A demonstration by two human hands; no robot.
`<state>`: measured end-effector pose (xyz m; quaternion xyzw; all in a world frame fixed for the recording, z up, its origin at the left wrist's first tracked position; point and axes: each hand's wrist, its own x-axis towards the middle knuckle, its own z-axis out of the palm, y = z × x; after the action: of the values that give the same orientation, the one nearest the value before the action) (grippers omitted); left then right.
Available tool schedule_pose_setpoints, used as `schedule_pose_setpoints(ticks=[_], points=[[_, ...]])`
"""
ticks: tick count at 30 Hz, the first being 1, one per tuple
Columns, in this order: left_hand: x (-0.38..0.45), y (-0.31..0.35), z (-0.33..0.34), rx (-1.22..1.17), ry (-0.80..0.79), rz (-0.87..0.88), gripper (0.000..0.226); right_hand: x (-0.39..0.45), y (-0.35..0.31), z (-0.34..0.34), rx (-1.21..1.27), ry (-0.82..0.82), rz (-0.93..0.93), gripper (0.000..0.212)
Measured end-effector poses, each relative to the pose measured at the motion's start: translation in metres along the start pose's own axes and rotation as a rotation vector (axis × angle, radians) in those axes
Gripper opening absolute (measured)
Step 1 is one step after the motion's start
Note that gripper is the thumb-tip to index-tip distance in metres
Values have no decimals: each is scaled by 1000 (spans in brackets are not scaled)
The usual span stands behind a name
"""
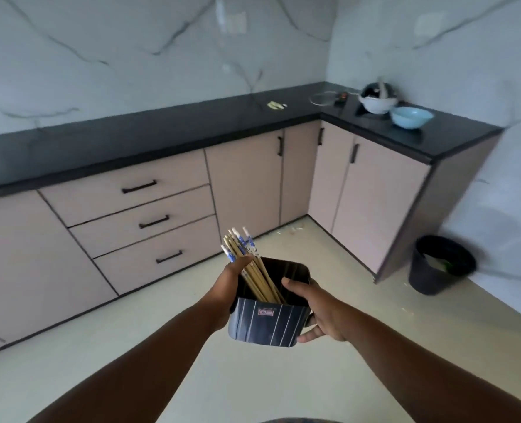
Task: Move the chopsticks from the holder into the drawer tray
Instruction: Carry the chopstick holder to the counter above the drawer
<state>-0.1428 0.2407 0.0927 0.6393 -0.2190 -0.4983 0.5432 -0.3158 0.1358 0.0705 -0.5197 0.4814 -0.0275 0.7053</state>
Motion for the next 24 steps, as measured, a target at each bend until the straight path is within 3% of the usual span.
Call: schedule_pose_setpoints(ticks=[3, 10, 14, 24], points=[[25, 26, -18, -54, 118, 36, 48, 37, -52, 5, -108, -91, -20, 69], [75, 71, -57, -223, 339, 69, 90, 110, -158, 31, -337, -241, -89, 72], [107, 93, -101, -275, 426, 103, 90, 157, -202, 67, -374, -319, -117, 80], [233, 164, -253, -263, 390, 166, 94, 283, -321, 169, -421, -269, -198, 89]])
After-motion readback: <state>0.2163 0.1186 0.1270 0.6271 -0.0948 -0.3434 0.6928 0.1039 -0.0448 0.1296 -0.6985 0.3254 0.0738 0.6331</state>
